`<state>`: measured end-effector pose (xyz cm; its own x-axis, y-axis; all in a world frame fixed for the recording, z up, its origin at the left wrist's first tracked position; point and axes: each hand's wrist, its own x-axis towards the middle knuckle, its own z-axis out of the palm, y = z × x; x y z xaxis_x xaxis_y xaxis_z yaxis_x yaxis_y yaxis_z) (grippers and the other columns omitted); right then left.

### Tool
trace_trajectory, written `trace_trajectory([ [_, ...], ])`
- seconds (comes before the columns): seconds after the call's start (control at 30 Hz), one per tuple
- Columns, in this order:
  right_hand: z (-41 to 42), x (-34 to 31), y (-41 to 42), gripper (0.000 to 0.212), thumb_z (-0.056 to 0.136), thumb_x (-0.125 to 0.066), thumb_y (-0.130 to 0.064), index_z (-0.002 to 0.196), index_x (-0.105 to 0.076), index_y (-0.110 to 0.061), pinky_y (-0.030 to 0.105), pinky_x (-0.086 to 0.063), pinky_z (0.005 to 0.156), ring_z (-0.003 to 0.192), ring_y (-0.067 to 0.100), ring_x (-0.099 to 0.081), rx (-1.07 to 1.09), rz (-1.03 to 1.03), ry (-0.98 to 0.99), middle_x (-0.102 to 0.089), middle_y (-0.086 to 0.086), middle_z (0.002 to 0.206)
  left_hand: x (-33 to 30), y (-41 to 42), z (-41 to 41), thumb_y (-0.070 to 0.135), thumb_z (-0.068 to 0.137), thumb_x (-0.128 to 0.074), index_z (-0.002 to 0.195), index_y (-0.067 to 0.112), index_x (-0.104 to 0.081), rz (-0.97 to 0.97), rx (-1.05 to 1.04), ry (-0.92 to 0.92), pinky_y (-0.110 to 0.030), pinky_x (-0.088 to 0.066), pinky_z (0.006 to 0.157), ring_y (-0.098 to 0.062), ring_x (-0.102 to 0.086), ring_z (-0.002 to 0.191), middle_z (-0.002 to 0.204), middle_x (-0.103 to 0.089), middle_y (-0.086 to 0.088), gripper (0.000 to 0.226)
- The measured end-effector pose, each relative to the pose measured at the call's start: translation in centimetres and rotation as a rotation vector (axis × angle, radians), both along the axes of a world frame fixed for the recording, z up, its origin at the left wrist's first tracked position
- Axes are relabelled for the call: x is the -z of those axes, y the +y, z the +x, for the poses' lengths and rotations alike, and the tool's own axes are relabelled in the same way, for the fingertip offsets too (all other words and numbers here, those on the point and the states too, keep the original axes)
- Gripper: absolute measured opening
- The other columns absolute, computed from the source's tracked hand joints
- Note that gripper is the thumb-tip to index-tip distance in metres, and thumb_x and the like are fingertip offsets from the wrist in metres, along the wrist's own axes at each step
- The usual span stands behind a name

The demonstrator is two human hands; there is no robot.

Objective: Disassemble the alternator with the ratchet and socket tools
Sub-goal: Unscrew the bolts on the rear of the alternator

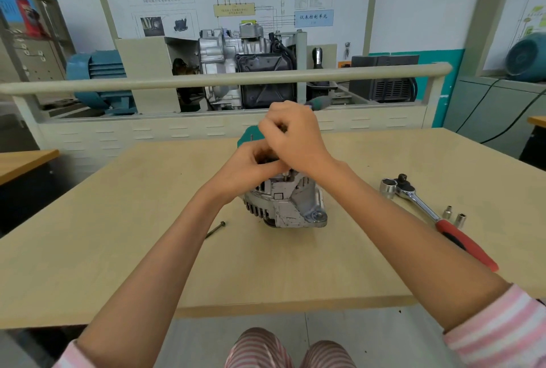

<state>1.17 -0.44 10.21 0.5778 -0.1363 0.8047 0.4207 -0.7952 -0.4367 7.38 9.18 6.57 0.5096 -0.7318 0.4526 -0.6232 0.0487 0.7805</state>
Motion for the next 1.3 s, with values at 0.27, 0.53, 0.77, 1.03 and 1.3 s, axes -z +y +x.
trace_trajectory([
  [0.27,0.4,0.1,-0.8,0.045,0.089,-0.049,-0.008,0.046,-0.037,-0.011,0.037,-0.031,0.055,0.051,0.021,-0.032,-0.178,0.302,-0.031,-0.032,0.005,0.046,-0.1,0.0,0.2,0.011,0.085,-0.066,0.088,0.018,-0.068,0.025,0.015,0.022,-0.026,-0.053,0.080,-0.011,-0.065,0.082,0.083,-0.071,0.000,0.008],
  [0.53,-0.4,1.3,2.6,0.040,0.085,-0.043,-0.040,0.080,-0.068,-0.009,0.035,-0.032,0.073,0.081,0.025,-0.050,0.870,-0.473,0.090,-0.058,0.008,0.085,-0.2,-0.1,-0.4,-0.008,0.085,-0.052,0.097,0.006,-0.058,-0.005,-0.077,-0.052,-0.042,-0.051,0.076,-0.015,-0.055,0.083,0.098,-0.062,-0.025,0.019],
  [0.77,0.1,0.3,1.3,0.045,0.086,-0.042,-0.029,0.043,-0.042,-0.014,0.032,-0.030,0.066,0.056,0.017,-0.035,0.273,-0.048,-0.081,-0.032,-0.003,0.048,-0.3,0.1,-0.1,0.002,0.083,-0.063,0.088,0.015,-0.064,0.037,-0.034,-0.006,-0.030,-0.052,0.069,-0.008,-0.063,0.078,0.080,-0.070,-0.004,0.014],
  [1.03,0.7,-0.4,-0.4,0.041,0.082,-0.036,-0.023,0.041,-0.036,-0.017,0.025,-0.038,0.062,0.047,0.016,-0.041,-0.470,0.603,0.022,-0.032,-0.001,0.037,-0.3,0.2,0.2,0.013,0.085,-0.066,0.080,0.018,-0.066,0.037,0.014,0.044,-0.019,-0.048,0.071,-0.007,-0.060,0.073,0.073,-0.066,0.006,0.007],
  [1.3,0.6,1.6,1.9,0.031,0.079,-0.048,-0.027,0.065,-0.066,-0.006,0.036,-0.035,0.072,0.072,0.024,-0.049,0.615,-0.389,-0.041,-0.054,0.006,0.067,-0.2,0.1,-0.2,-0.011,0.084,-0.052,0.092,0.020,-0.056,-0.066,-0.014,-0.033,-0.018,-0.049,0.068,0.005,-0.056,0.077,0.087,-0.061,0.000,0.033],
])
